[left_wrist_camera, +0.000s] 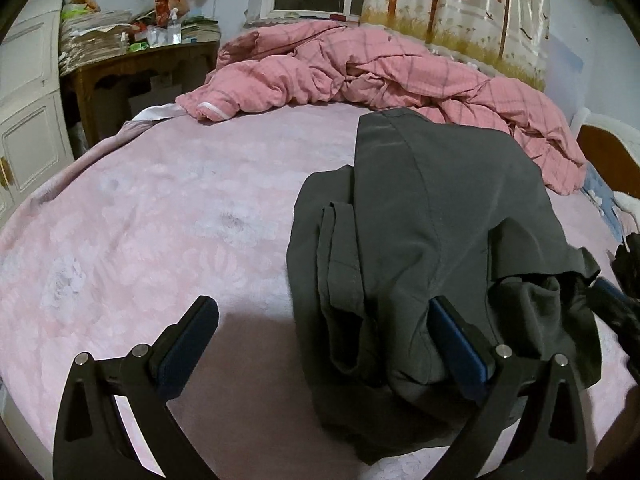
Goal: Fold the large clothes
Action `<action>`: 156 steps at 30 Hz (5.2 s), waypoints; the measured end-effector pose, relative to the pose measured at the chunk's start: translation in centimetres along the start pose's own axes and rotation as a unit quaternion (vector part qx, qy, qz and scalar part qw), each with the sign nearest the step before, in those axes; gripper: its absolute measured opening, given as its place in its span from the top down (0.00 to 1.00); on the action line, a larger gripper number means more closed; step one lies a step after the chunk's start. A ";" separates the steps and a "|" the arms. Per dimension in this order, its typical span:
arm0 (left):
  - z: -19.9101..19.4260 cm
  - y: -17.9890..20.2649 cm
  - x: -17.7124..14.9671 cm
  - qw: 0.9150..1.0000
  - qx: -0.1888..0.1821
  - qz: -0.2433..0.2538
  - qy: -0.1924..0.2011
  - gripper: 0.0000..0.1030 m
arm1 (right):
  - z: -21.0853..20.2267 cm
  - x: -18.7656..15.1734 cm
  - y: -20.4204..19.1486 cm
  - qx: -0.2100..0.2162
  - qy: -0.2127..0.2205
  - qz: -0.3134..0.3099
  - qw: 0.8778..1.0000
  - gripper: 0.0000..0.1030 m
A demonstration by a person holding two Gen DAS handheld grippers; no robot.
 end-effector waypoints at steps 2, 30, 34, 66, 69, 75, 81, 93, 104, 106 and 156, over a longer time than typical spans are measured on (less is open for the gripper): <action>0.3 0.2 -0.1 1.000 -0.001 0.011 0.000 0.00 | 3.1 -1.0 1.1 -0.022 -0.057 0.018 0.998 0.71; -6.1 6.9 10.2 0.989 -0.100 0.046 0.103 0.13 | -5.0 5.9 5.2 -0.010 0.013 0.002 1.000 0.49; 4.1 5.1 7.6 0.996 -0.073 0.034 -0.031 0.25 | -5.1 10.3 5.5 0.002 0.022 0.010 1.000 0.43; 6.4 4.7 5.7 0.997 -0.050 0.033 -0.048 0.18 | 11.5 26.7 1.4 -0.067 0.007 -0.037 0.997 0.95; 6.4 4.6 5.7 0.997 -0.048 0.030 -0.047 0.16 | 4.6 25.7 0.7 0.006 0.066 -0.046 0.997 0.95; 6.5 4.4 5.8 0.997 -0.048 0.024 -0.048 0.14 | -6.3 18.3 -2.2 0.071 0.127 -0.119 0.982 0.95; 6.5 4.3 5.9 0.998 -0.044 0.022 -0.048 0.13 | -7.1 6.5 -4.6 0.082 0.091 -0.177 0.977 0.95; -7.5 2.9 9.4 0.970 -0.181 0.012 0.164 0.17 | 3.1 -1.9 -5.2 0.111 -0.024 -0.125 0.986 0.95; 0.5 10.0 4.9 0.984 -0.136 0.117 -0.004 0.18 | -1.5 -3.4 -6.2 0.148 -0.012 -0.160 0.976 0.58; 0.4 10.0 4.6 0.984 -0.127 0.122 -0.005 0.18 | -3.4 -2.8 -5.7 0.119 0.023 -0.171 0.978 0.58; 1.2 12.0 12.5 0.984 -0.145 0.105 0.019 0.45 | -1.4 -0.6 -5.7 -0.019 0.090 -0.090 0.992 0.47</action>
Point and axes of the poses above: each gripper's, at about its wrist camera, not at the fingertips, and z roughly the way its jaws point, y to its right, x to its top, the point moved 9 cm from there along z, roughly the way its jaws point, and after that the axes turned 12 degrees about -y, right-handed, at the moved point
